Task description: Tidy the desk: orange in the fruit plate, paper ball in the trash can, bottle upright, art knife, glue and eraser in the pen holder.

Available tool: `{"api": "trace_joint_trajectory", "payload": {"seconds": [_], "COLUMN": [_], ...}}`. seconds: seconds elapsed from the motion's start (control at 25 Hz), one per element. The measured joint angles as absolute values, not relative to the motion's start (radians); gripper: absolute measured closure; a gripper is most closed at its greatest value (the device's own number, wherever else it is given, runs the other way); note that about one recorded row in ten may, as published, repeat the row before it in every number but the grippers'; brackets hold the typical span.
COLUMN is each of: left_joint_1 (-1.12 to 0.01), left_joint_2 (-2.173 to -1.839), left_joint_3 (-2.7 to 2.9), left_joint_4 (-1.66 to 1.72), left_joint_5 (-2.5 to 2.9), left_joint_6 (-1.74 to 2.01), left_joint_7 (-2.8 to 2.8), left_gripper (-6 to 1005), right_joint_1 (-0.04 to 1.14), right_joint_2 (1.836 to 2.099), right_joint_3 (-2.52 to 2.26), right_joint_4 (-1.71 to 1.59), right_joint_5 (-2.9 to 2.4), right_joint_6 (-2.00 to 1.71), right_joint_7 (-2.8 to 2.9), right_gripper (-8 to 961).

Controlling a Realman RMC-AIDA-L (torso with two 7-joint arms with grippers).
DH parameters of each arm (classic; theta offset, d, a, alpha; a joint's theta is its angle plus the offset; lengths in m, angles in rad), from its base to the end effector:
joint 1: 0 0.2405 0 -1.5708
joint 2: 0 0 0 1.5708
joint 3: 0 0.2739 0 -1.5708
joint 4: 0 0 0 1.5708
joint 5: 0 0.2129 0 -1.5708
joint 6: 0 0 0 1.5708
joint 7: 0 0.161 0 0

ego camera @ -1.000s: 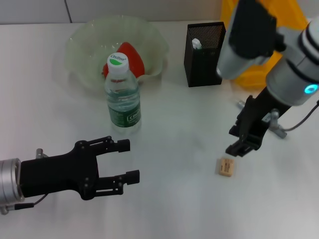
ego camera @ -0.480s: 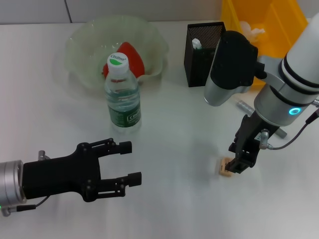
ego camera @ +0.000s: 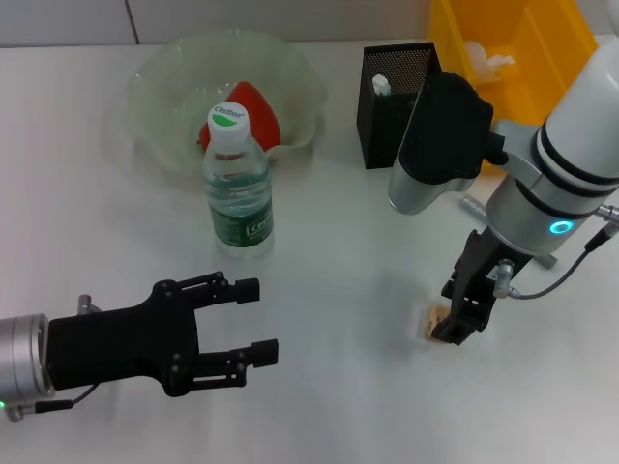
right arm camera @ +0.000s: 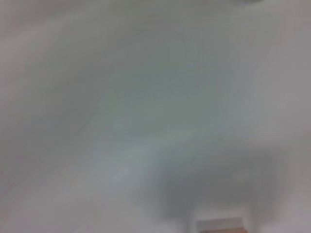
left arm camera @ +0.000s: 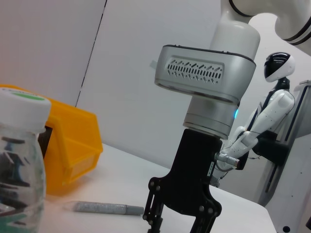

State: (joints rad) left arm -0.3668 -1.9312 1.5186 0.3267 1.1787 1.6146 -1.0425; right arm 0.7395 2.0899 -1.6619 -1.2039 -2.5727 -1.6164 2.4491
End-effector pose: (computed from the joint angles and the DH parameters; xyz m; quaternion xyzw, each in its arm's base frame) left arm -0.2983 0.2559 -0.0507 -0.9254 -0.1937 -0.3231 0.0402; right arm 0.1769 0.3438 -0.0809 -0.9382 0.1722 -0.2960 0.0500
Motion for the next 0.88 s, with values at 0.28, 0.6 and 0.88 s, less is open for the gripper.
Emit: {"api": "trace_joint_trajectory", "payload": {"seconds": [0.28, 0.6, 0.88], "left_joint_1": [-0.36, -0.357, -0.358], "left_joint_2": [-1.933, -1.94, -1.942], "left_joint_3": [1.519, 1.52, 1.513], "left_joint_4": [0.326, 0.324, 0.325], "left_joint_5": [1.18, 1.181, 1.188], "left_joint_6": [1.615, 1.614, 1.614], "left_joint_7": [-1.04, -1.038, -1.038], "left_gripper": [201, 200, 200], "right_joint_1": [0.737, 0.726, 0.723], "right_joint_2": [2.091, 2.091, 2.091], "right_joint_3": [-1.723, -1.752, -1.753], "right_joint_4": [-1.197, -1.194, -1.188], "right_joint_5": [-2.572, -2.572, -2.57], "right_joint_6": [-1.578, -1.548, -1.537], "right_joint_7": [2.471, 2.481, 2.481], "right_gripper": [421, 385, 459]}}
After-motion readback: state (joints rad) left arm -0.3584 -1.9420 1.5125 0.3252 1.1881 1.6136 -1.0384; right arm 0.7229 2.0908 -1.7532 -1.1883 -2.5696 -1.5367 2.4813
